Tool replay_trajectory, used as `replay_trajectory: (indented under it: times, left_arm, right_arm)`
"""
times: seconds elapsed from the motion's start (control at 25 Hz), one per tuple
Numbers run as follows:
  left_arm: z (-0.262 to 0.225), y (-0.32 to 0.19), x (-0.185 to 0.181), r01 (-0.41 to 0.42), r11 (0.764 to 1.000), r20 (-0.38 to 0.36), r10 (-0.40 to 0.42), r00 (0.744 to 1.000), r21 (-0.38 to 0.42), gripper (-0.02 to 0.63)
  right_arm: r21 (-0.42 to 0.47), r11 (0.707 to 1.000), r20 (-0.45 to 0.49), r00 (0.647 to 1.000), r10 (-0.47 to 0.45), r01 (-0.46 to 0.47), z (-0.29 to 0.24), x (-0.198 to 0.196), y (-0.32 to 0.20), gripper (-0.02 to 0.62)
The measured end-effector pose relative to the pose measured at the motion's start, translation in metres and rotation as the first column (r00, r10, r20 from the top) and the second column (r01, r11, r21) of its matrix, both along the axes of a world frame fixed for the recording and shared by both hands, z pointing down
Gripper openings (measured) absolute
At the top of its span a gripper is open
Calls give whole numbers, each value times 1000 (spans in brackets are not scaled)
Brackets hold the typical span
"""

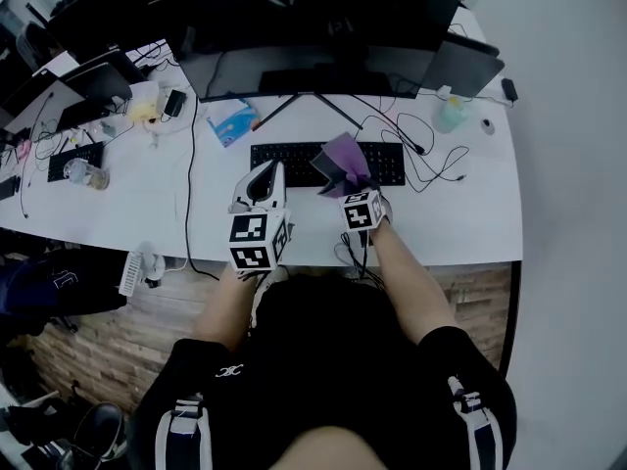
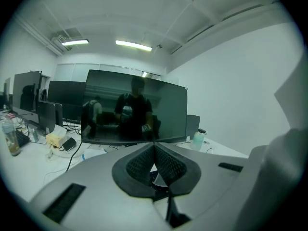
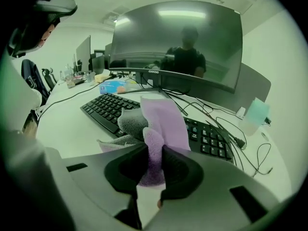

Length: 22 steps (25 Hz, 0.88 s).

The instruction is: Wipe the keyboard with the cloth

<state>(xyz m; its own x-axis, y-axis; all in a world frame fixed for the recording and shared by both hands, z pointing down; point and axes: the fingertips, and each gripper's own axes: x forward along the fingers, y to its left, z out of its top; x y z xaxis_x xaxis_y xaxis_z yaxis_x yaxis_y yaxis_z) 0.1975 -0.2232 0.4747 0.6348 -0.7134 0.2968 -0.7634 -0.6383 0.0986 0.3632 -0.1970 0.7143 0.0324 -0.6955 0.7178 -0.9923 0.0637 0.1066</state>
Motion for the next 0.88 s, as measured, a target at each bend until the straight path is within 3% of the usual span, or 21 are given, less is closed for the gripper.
replay_trajectory:
  times: [0.4, 0.88]
  left_arm:
    - [2, 19, 56, 52, 999, 17, -52, 998, 15, 11]
    - [6, 32, 74, 132, 991, 17, -132, 991, 9, 11]
  right_arm:
    - [17, 999, 10, 999, -35, 35, 2, 60, 19, 95]
    - [29, 999, 22, 999, -34, 33, 0, 116, 32, 95]
